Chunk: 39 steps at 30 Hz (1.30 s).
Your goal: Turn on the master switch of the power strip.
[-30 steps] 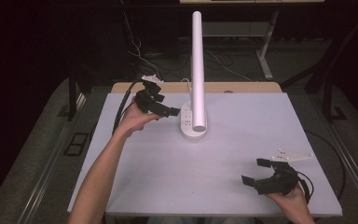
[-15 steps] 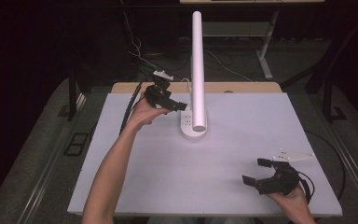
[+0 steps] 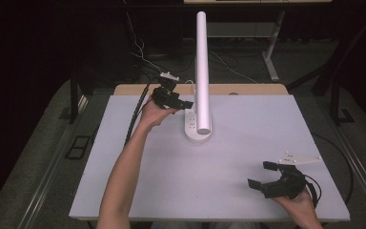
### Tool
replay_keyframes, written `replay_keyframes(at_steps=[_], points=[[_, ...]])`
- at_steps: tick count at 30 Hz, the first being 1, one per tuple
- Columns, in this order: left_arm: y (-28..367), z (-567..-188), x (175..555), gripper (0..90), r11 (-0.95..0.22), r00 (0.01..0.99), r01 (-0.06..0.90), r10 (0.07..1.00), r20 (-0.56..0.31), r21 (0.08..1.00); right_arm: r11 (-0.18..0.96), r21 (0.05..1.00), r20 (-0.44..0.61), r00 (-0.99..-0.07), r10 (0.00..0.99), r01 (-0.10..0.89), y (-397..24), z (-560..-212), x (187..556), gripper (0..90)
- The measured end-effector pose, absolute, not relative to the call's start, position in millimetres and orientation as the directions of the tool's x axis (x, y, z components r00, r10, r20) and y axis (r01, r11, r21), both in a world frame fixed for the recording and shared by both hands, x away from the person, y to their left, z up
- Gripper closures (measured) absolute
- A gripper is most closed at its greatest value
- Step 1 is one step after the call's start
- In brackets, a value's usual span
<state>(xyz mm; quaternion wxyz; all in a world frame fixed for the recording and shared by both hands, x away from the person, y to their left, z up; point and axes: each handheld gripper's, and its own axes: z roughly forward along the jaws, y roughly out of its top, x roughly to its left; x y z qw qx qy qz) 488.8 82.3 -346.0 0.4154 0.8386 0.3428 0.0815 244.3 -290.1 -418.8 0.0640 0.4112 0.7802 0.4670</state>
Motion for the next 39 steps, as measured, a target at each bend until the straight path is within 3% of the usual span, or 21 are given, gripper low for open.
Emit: replay_keyframes(at_steps=[16,19,39], points=[[75,-368,503,44.0,-0.306,0.666,0.594,0.705,-0.243,0.744,0.221,0.784,0.286,-0.653,0.701,0.581,-291,-419,245,0.3],[77,-372,508,47.2,-0.324,0.681,0.578,0.697,-0.224,0.749,0.222,0.784,0.286,-0.654,0.700,0.580,-291,-419,245,0.2],[68,-400,520,75.2,-0.244,0.626,0.639,0.716,-0.308,0.730,0.218,0.783,0.291,-0.653,0.700,0.582,-292,-419,247,0.3]])
